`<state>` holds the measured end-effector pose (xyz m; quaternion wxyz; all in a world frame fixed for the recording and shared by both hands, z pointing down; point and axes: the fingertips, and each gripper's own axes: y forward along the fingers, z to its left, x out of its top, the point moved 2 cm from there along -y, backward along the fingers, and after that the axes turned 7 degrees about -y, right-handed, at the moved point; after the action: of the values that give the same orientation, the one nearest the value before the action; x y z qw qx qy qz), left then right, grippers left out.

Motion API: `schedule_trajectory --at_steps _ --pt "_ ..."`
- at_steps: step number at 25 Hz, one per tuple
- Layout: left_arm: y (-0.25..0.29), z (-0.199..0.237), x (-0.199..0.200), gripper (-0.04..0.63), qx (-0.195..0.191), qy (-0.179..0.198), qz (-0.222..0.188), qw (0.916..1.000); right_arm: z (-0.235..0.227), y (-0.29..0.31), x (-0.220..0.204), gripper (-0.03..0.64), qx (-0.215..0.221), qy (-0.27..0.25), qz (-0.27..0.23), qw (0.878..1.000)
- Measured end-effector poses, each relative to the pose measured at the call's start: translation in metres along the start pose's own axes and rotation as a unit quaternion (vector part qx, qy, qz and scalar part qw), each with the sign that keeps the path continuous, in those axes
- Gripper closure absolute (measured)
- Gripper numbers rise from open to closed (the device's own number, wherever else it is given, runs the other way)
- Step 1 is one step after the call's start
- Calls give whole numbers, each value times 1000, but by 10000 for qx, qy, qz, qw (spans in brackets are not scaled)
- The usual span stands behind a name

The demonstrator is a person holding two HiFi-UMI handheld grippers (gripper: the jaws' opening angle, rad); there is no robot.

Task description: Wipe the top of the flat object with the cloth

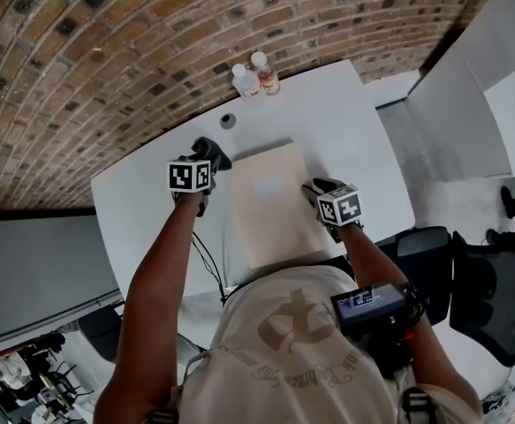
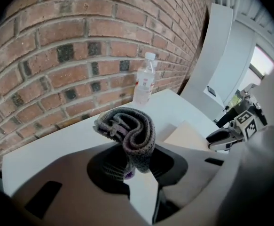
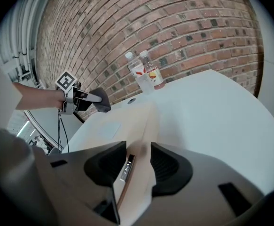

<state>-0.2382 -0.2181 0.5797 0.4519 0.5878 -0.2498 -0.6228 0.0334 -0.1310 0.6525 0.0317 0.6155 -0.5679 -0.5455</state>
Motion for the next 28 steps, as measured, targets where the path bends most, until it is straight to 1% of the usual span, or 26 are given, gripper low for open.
schedule_trajectory --at_steps 4,8,13,15,17,21,28 --pt "6 -48 13 488 -554 153 -148 9982 0 0 0 443 23 13 -30 10000" --pt "21 -102 22 488 -1059 350 -150 9936 0 1 0 443 90 -17 -20 10000" --pt "43 -162 25 488 -1739 276 -45 9844 1 1 1 442 157 4 -55 9999" --pt "50 -181 23 488 -1922 431 49 9804 1 1 1 443 185 21 -85 9998" --pt "58 -193 22 488 -1969 594 112 9786 1 2 1 443 209 22 -101 9997" --pt "71 -202 26 488 -1962 481 133 9793 0 1 1 442 240 -4 -88 9997" --pt "83 -185 14 489 -1574 533 372 9854 -1 -1 0 442 239 -40 -57 9997"
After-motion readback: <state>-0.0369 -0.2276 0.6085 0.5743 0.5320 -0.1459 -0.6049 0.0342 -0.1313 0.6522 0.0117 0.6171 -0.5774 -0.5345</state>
